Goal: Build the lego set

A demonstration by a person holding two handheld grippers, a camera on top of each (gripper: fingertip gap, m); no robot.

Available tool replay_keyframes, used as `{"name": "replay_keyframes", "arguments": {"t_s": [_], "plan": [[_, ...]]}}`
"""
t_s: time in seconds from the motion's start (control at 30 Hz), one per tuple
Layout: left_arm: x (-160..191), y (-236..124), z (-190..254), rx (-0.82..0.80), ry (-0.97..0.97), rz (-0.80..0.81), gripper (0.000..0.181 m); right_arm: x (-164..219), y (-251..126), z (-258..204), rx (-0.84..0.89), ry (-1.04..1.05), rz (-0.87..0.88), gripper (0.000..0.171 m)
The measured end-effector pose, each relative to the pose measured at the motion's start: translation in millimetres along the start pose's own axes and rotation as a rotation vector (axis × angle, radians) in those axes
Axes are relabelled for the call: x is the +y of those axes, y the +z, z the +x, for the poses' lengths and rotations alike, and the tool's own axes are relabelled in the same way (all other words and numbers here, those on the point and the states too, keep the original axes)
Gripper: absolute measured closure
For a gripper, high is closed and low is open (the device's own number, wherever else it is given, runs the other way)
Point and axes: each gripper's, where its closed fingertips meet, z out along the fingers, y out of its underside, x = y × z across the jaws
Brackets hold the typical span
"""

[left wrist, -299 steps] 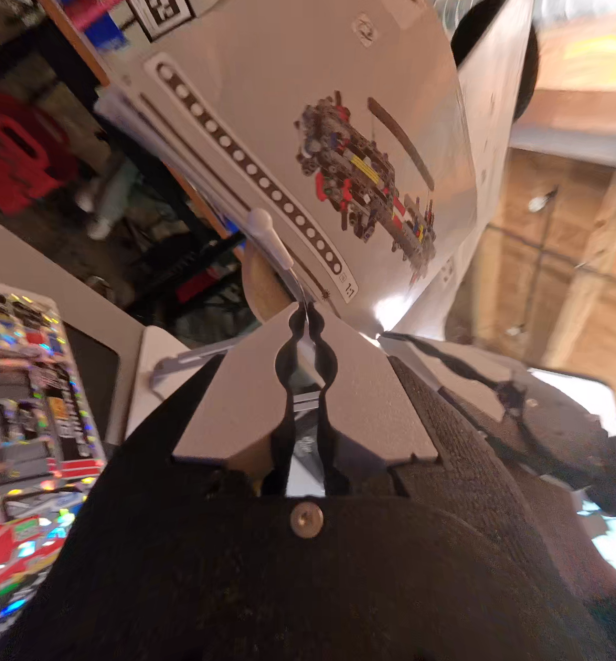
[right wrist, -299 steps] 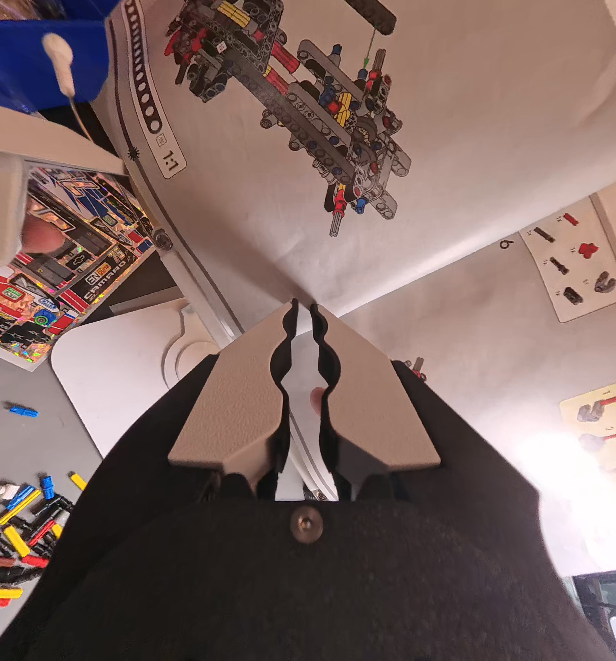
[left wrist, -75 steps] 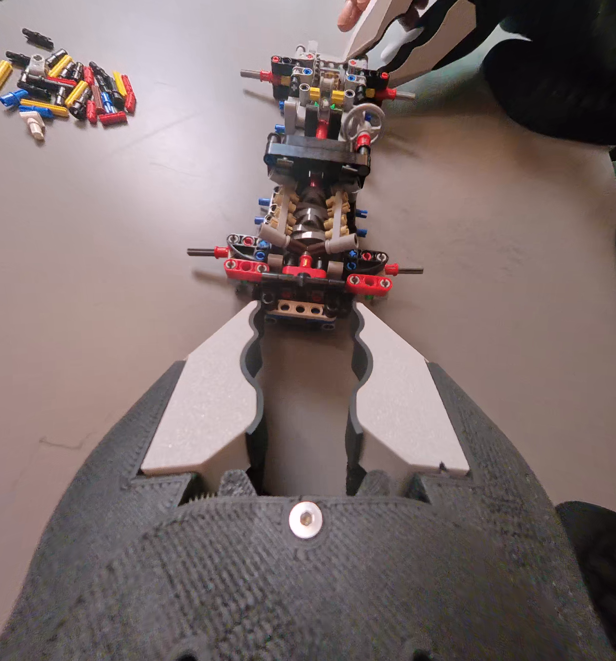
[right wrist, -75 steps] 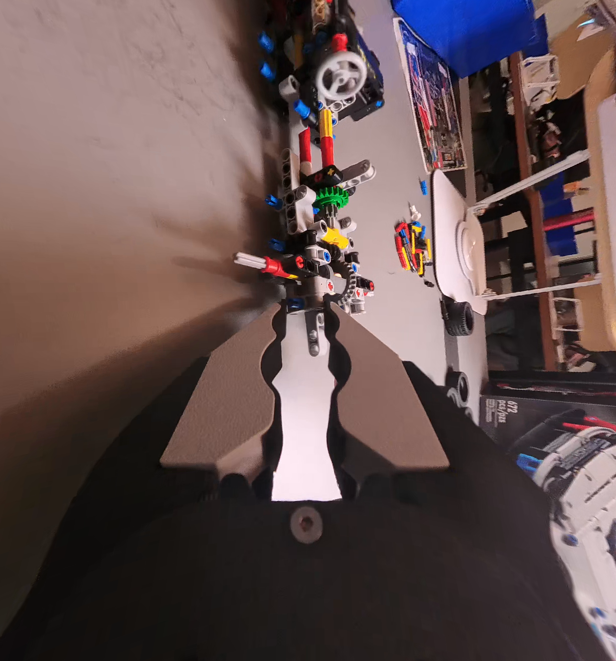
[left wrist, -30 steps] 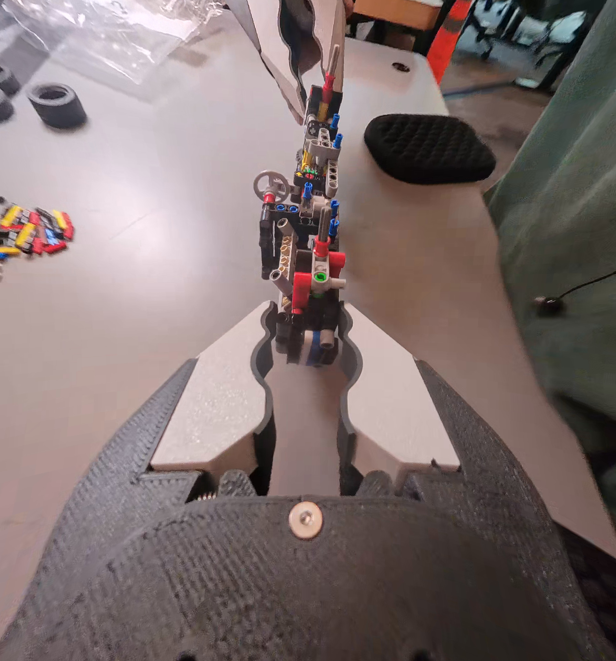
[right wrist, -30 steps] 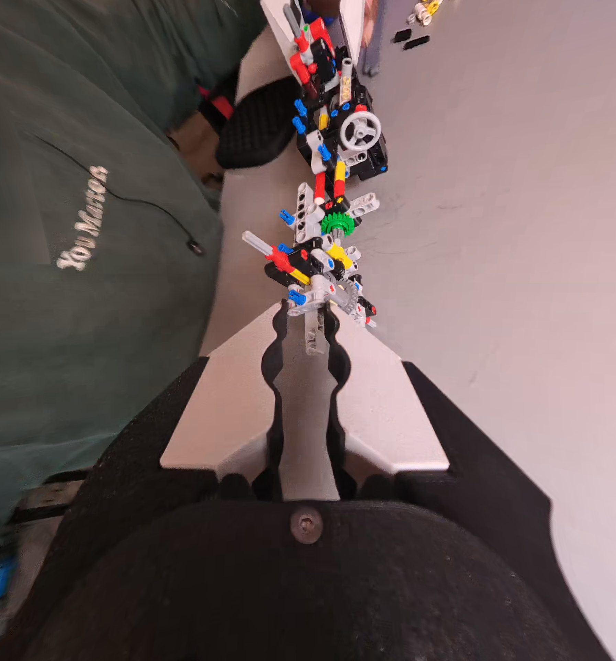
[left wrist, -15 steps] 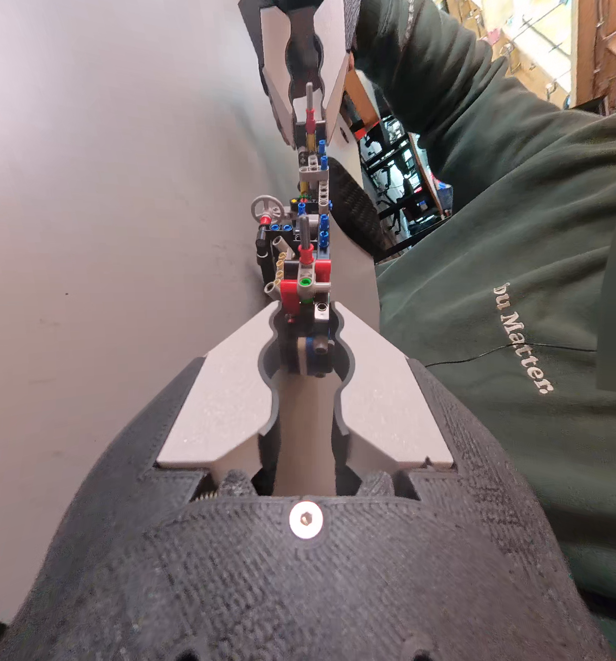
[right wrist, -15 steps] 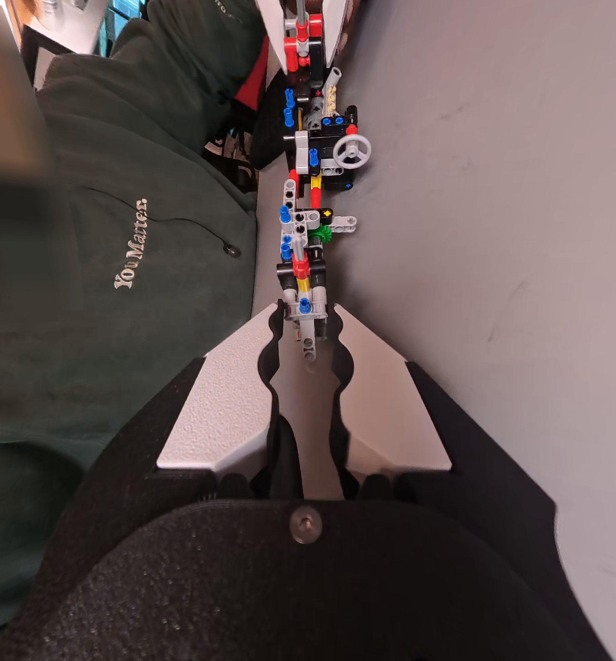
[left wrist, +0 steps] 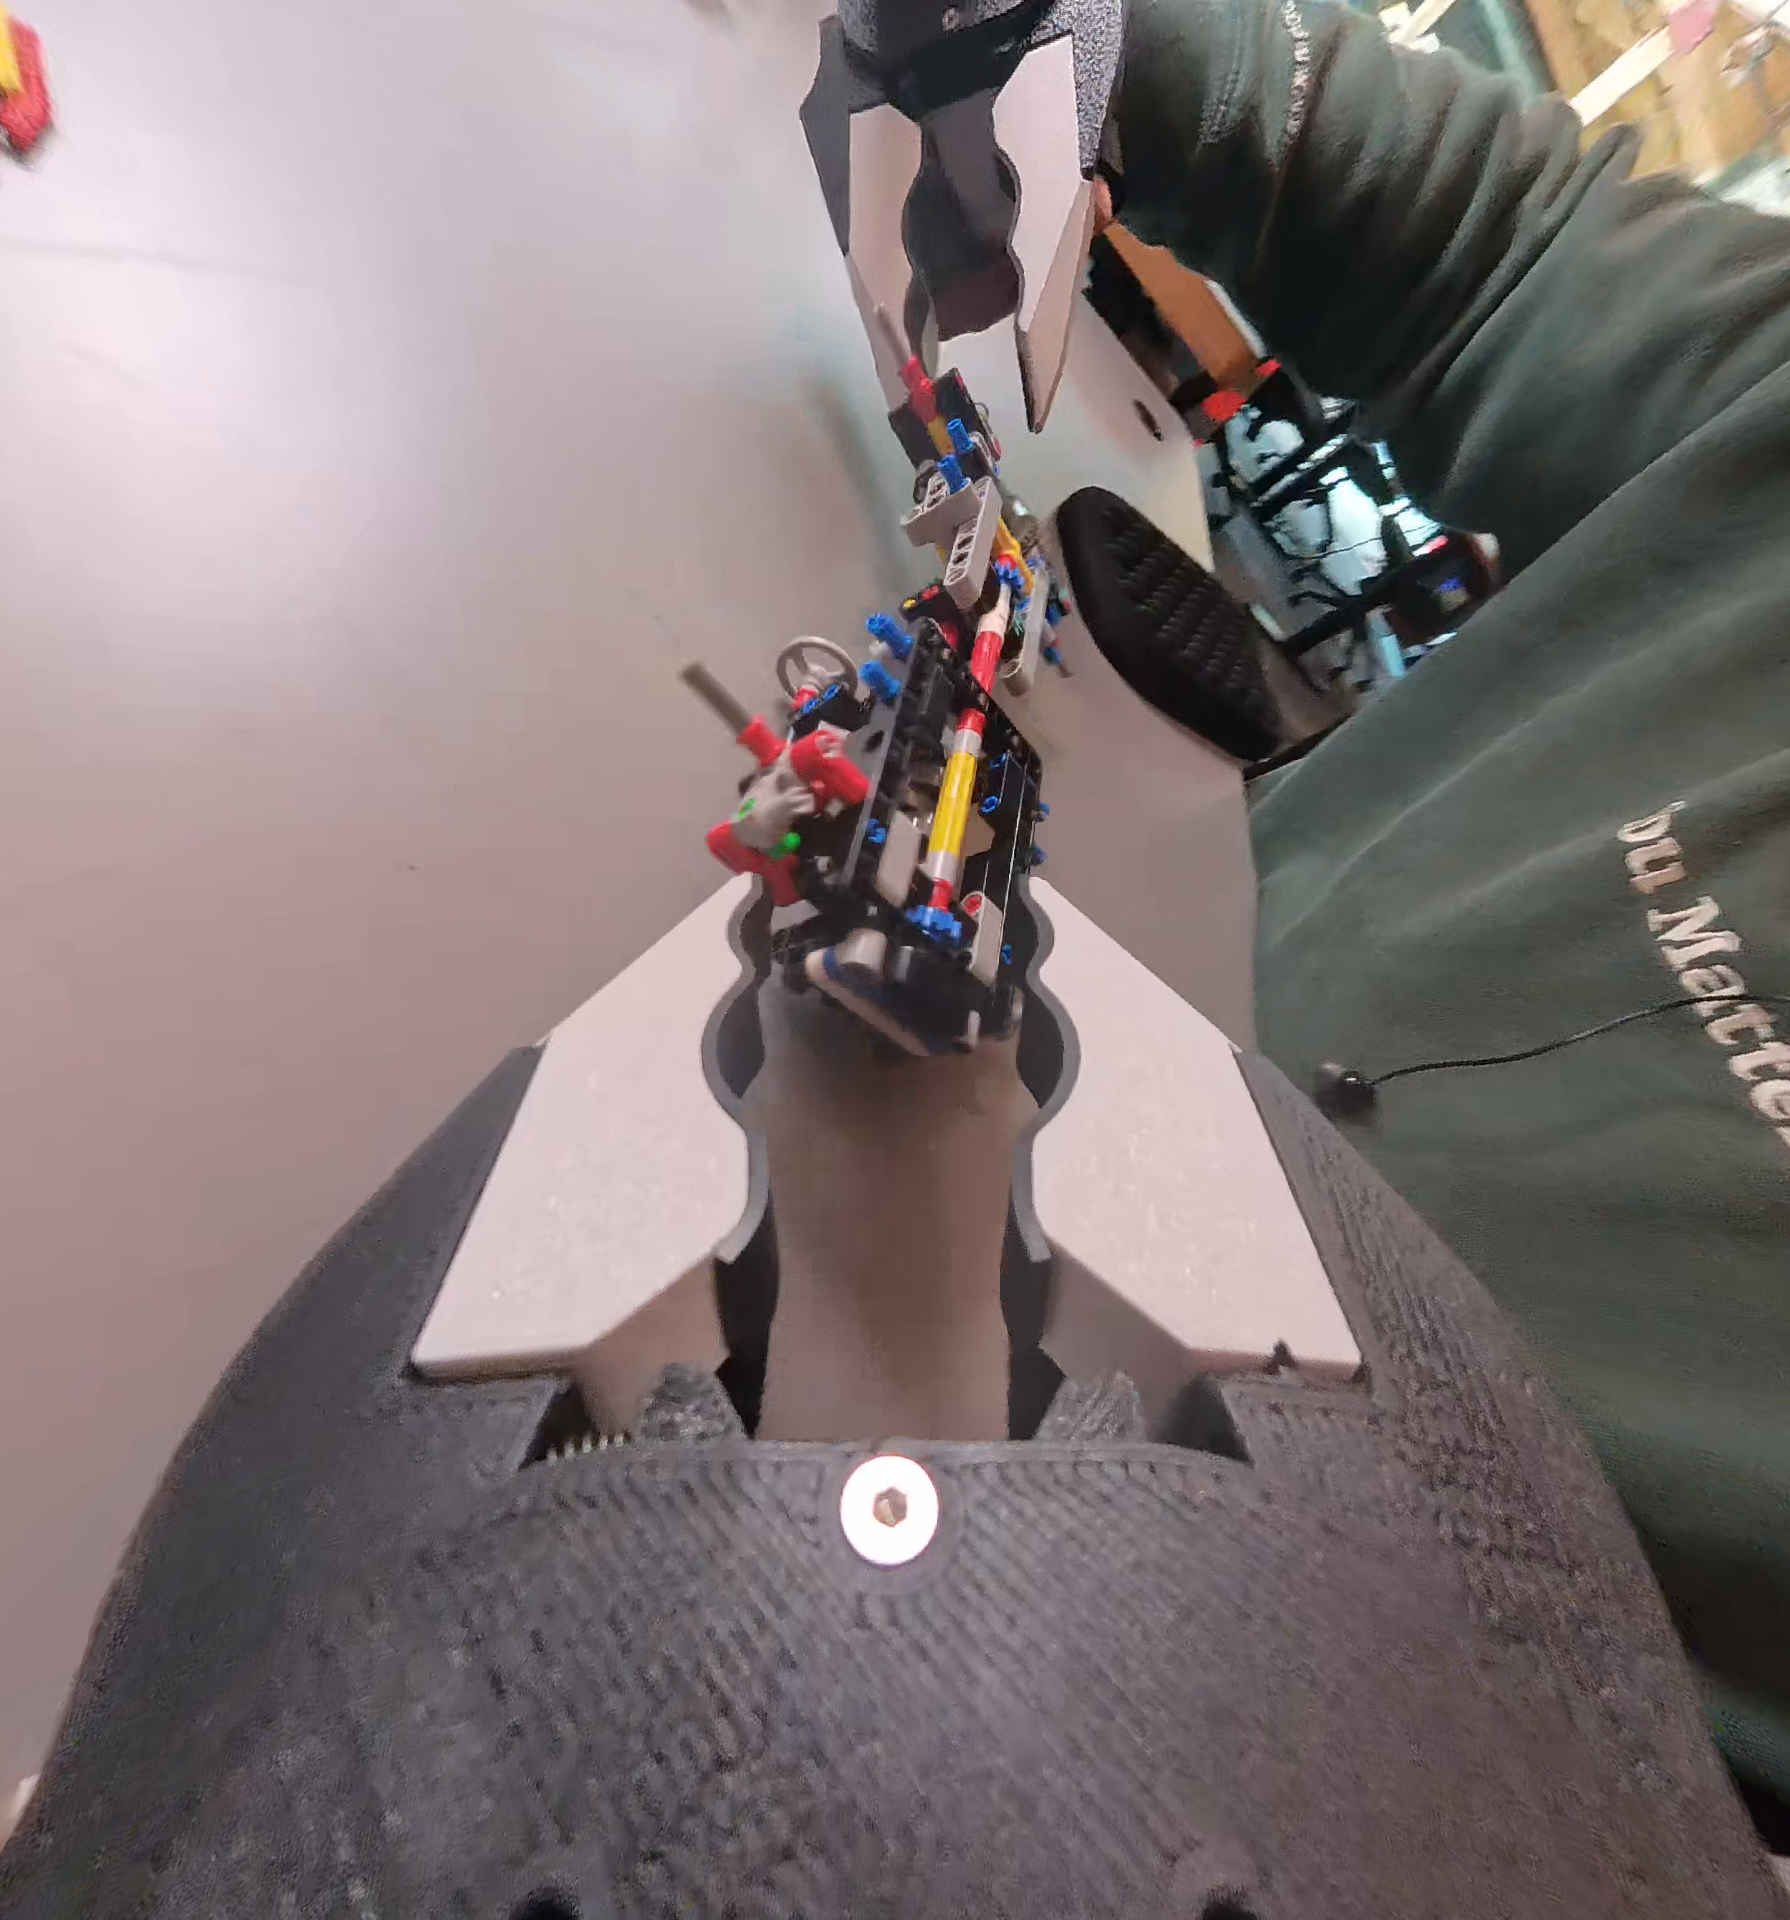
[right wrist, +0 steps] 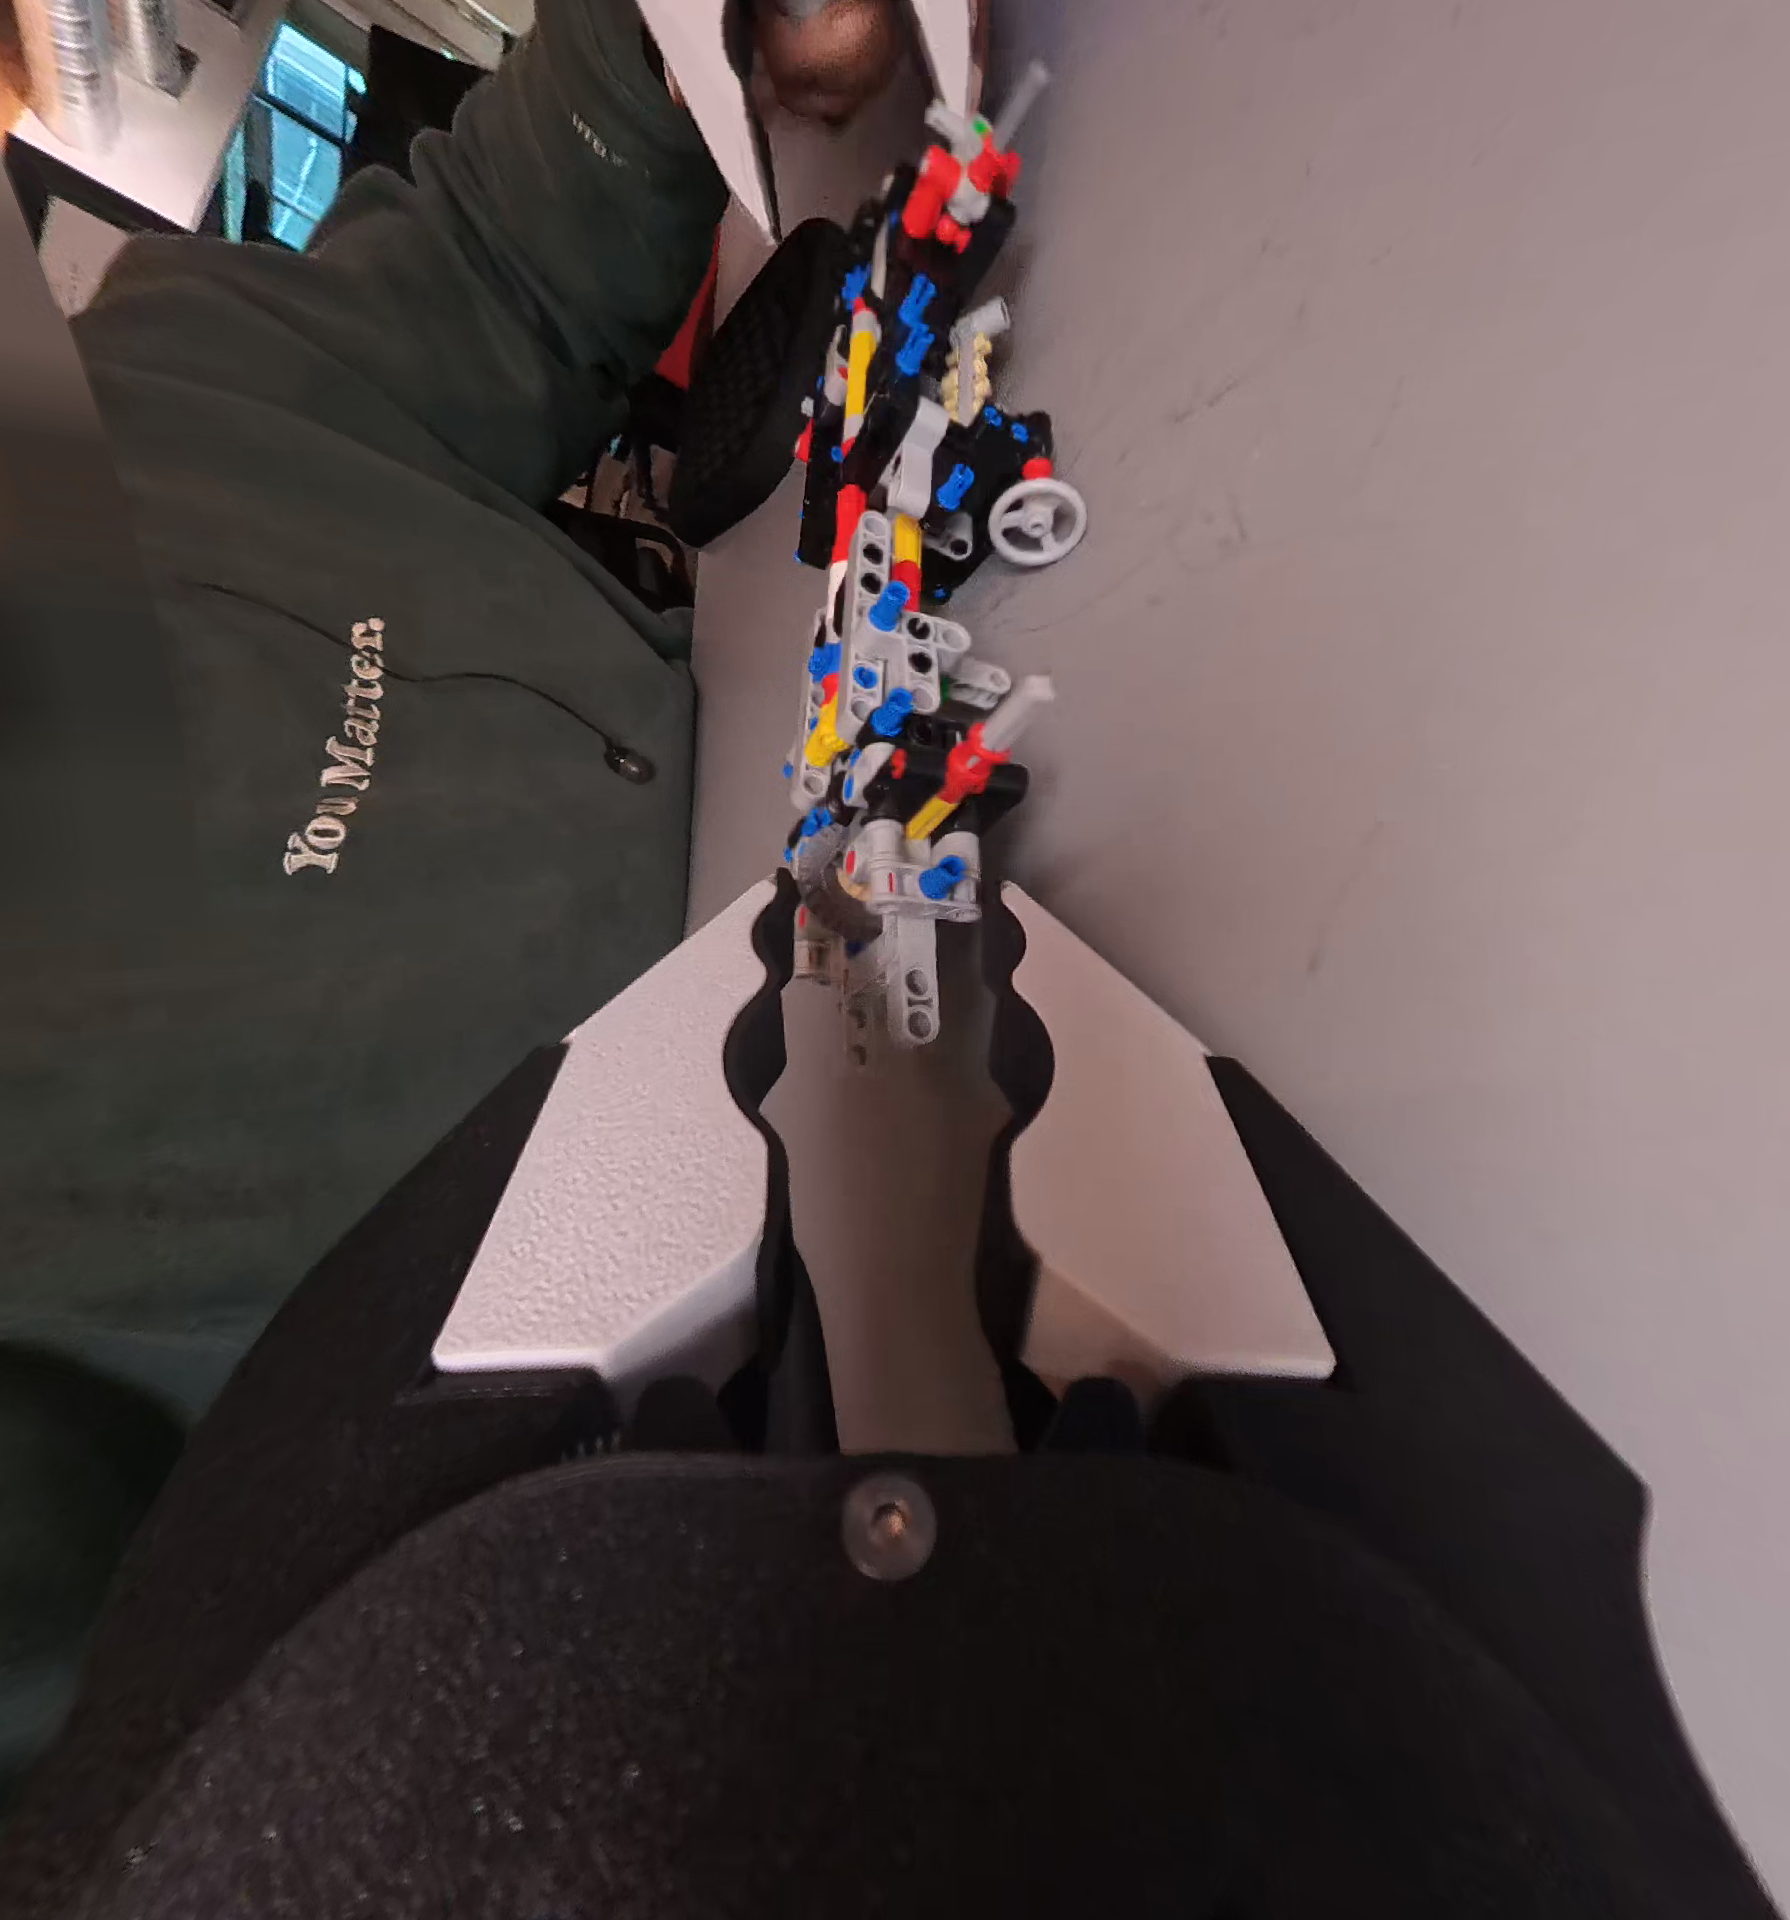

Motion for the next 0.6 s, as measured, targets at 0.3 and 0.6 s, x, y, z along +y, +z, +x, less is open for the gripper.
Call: {"name": "replay_keyframes", "arguments": {"t_s": [0.3, 0.6], "plan": [[5.9, -13.7, 2.8, -0.165, 0.29, 0.032, 0.115, -14.7, -16.2, -0.6, 0.068, -0.073, 0.109, 0.135], [21.1, 2.5, -5.2, -0.277, 0.557, -0.057, 0.101, 5.7, -29.2, -4.7, 0.521, -0.404, 0.066, 0.116]]}}
